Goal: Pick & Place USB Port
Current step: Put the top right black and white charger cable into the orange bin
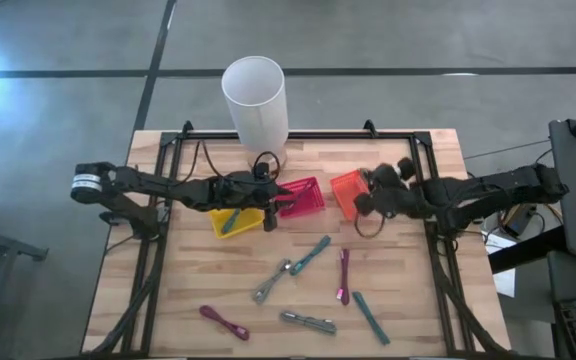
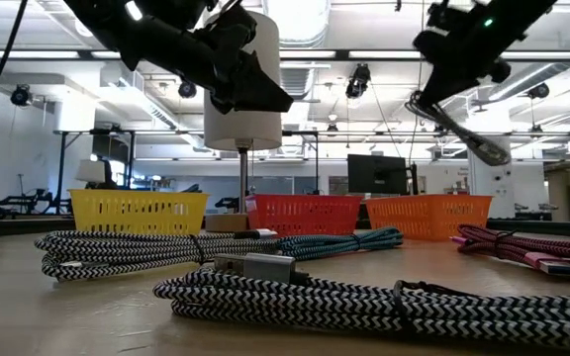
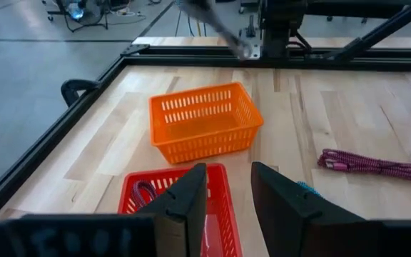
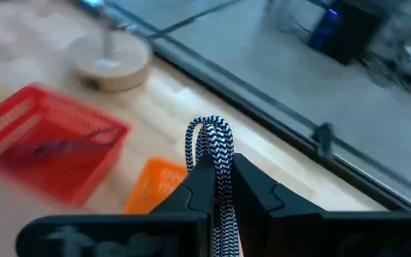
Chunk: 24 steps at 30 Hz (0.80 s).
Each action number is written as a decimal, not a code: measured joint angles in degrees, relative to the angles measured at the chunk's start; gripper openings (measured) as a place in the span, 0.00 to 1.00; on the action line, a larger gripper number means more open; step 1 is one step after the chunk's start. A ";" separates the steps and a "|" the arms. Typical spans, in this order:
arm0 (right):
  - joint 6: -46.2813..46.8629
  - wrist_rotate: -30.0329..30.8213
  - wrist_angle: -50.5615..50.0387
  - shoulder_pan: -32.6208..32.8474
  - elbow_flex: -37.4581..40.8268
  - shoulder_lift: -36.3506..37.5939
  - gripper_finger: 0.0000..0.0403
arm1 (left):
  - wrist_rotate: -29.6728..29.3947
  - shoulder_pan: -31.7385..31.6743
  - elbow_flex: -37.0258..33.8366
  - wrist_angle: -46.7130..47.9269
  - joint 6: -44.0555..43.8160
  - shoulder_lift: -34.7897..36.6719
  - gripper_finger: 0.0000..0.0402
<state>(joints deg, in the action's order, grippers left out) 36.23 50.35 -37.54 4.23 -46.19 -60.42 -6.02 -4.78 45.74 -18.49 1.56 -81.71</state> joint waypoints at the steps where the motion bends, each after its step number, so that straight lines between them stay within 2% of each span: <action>1: -0.28 -1.00 1.46 -1.90 0.52 0.01 0.06 | -0.02 0.00 0.00 -0.30 0.00 -0.02 0.29; 6: -8.14 -12.55 10.87 -9.47 3.64 -1.37 0.06 | -0.02 0.00 0.00 -0.84 -0.04 -0.02 0.29; 9: -16.38 -20.59 20.46 -11.96 6.06 -2.41 0.06 | -0.02 0.00 -0.02 -0.86 -0.04 -0.02 0.29; 11: -18.54 -23.86 25.13 -13.14 7.28 -3.22 0.06 | -0.02 0.01 -0.03 -0.81 -0.04 -0.02 0.29; 24: -16.54 -25.57 23.32 -16.09 10.44 -5.22 0.06 | -0.02 0.02 -0.09 -0.34 0.02 -0.02 0.29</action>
<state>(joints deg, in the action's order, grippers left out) 19.69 24.77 -14.22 -11.86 -35.75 -65.65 -6.04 -4.75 45.65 -18.83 1.59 -81.73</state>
